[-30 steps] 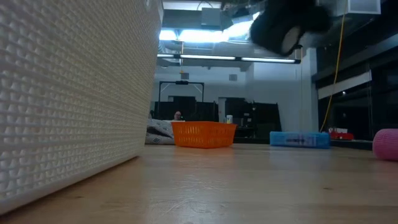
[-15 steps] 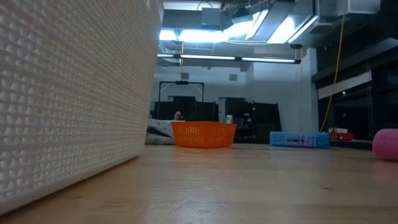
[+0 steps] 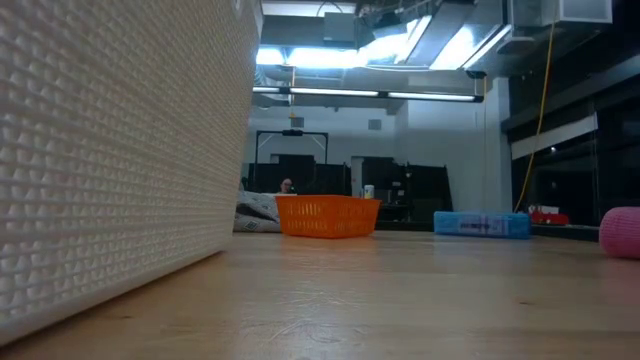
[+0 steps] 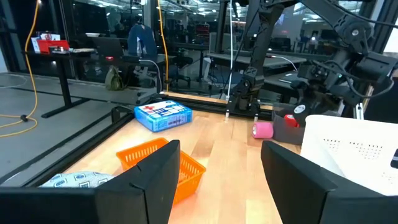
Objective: Pick & place medical supplies in basket/bin
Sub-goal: Put the black bandage into the transparent black bin
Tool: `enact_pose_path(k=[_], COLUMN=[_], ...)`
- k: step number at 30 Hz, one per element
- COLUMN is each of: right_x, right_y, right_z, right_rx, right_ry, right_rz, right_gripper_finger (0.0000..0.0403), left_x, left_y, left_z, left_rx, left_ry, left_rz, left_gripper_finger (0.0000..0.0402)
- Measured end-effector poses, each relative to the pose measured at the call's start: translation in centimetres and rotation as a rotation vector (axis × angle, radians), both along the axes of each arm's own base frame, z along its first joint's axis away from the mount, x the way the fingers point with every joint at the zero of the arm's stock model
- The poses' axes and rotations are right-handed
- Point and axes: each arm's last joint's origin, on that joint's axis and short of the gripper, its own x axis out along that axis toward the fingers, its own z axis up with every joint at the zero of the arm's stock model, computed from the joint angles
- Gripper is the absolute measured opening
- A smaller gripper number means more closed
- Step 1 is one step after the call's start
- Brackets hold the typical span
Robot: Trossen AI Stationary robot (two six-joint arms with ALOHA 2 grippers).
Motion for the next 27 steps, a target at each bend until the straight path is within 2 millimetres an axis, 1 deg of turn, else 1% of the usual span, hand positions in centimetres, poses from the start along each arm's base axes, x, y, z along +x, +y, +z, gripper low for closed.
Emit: enact_pose_path(k=[5, 15, 19, 27], right_x=[-0.5, -1.9, -2.2, -1.6], right_y=[0.0, 0.1, 0.5, 1.5], right_z=[0.0, -0.1, -1.3, -5.0], right_rx=[-0.034, -0.08, -0.137, -0.245], right_ry=[0.003, 0.09, 0.145, 0.204], right_rz=[0.019, 0.036, 0.034, 0.025], right_gripper_finger=[0.0189, 0.0189, 0.0189, 0.0189], left_x=[0.0, 0.0, 0.0, 0.0], left_y=[0.0, 0.0, 0.0, 0.0], left_z=[0.0, 0.0, 0.0, 0.0], left_rx=[0.0, 0.0, 0.0, 0.001], left_ry=[0.0, 0.0, 0.0, 0.001], left_rz=[0.0, 0.0, 0.0, 0.0], left_gripper_finger=[0.0223, 0.0223, 0.0221, 0.0222])
